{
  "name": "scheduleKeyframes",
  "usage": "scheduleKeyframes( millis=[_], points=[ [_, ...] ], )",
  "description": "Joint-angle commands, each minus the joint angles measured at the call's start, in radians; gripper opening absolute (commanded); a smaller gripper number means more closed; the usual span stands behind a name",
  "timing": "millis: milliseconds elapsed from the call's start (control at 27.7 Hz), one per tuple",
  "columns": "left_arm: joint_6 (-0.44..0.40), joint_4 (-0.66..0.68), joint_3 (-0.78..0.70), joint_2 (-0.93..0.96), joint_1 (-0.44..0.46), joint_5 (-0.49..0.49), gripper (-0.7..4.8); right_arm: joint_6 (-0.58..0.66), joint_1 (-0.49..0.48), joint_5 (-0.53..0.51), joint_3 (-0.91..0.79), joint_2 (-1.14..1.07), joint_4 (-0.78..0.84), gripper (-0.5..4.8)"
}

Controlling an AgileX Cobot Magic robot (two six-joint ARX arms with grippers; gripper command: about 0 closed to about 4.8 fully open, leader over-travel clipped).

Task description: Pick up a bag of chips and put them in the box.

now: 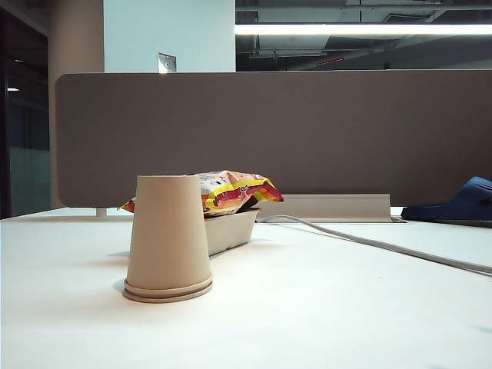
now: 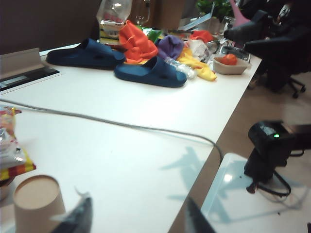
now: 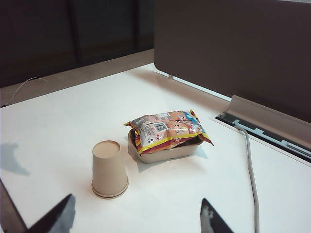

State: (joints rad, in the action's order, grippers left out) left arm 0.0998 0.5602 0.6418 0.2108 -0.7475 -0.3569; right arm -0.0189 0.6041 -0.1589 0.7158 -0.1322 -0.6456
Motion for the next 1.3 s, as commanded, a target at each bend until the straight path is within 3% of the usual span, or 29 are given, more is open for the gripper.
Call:
scheduleKeyframes(
  millis=[36,145,434,687,904,1084,1229,1301],
  points=[
    [0.018,-0.086,-0.051,0.001,0.000,-0.005,2.36,0.020,0.001,0.000,-0.012,0.022,0.013,3.23],
    [0.033,-0.133,-0.104,0.001,0.000,0.008,2.36,0.019,0.001,0.000,-0.012,0.024,-0.017,3.23],
    [0.039,-0.210,-0.212,0.001,0.000,0.186,2.36,0.019,0.001,0.027,-0.013,0.023,-0.121,3.23],
    [0.004,-0.296,-0.311,0.001,0.000,0.176,1.74,0.019,0.001,0.033,-0.013,0.023,-0.105,3.22],
    [-0.020,-0.325,-0.368,0.001,0.000,0.173,1.68,0.019,0.001,0.024,-0.057,0.023,-0.058,3.22],
    [-0.033,-0.338,-0.390,0.001,0.000,0.175,1.11,0.030,0.001,-0.006,-0.148,0.023,0.046,3.22],
    [-0.043,-0.375,-0.417,0.001,0.000,0.174,1.11,0.080,0.001,-0.027,-0.243,0.023,0.167,2.24],
    [-0.043,-0.403,-0.436,0.001,0.000,0.174,1.11,0.099,0.001,-0.028,-0.291,0.023,0.234,2.19]
  ],
)
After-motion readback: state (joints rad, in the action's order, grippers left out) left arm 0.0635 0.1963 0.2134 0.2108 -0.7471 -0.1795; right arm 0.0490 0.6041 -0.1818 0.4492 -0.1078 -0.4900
